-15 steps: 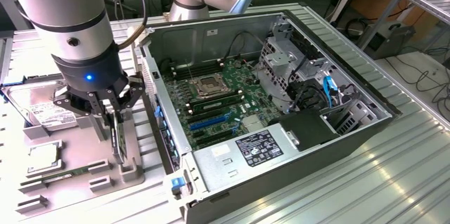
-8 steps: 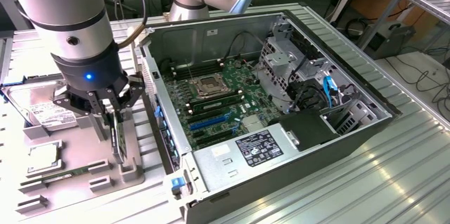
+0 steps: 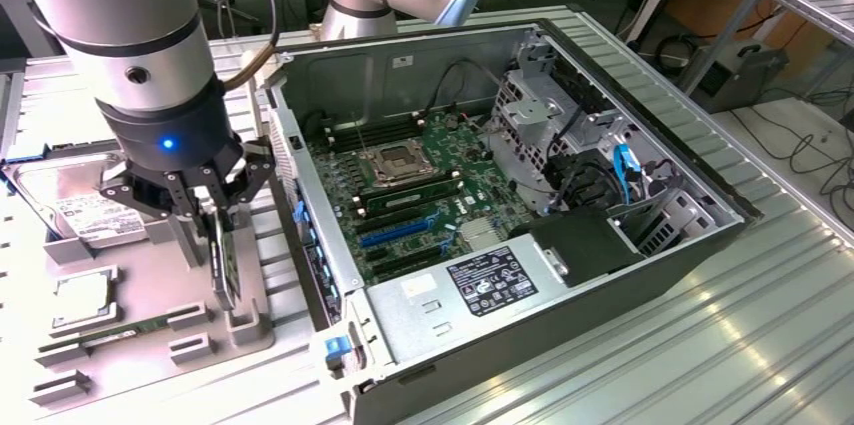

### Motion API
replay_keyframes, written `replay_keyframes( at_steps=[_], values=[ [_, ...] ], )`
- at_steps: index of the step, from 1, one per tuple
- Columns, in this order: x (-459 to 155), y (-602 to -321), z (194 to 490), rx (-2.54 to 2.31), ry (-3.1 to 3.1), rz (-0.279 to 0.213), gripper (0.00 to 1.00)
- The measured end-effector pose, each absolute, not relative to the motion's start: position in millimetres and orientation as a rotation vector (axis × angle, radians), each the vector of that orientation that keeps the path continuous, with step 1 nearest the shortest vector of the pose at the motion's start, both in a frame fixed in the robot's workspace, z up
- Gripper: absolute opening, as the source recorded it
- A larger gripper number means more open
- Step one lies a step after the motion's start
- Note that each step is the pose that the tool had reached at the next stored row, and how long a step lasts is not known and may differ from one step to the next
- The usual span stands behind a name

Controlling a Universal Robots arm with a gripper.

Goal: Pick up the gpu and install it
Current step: 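Pick up the gpu and move the gpu toward the slot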

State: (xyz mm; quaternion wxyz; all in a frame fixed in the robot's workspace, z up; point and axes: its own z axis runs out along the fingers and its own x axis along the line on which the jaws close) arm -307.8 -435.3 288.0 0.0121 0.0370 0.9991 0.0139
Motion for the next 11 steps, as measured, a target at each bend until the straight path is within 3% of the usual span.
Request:
replay_keyframes(
  at_steps=[11],
  values=[
    [-307.8, -435.3, 290.1, 0.115, 3.115, 0.043, 0.26]
  ],
)
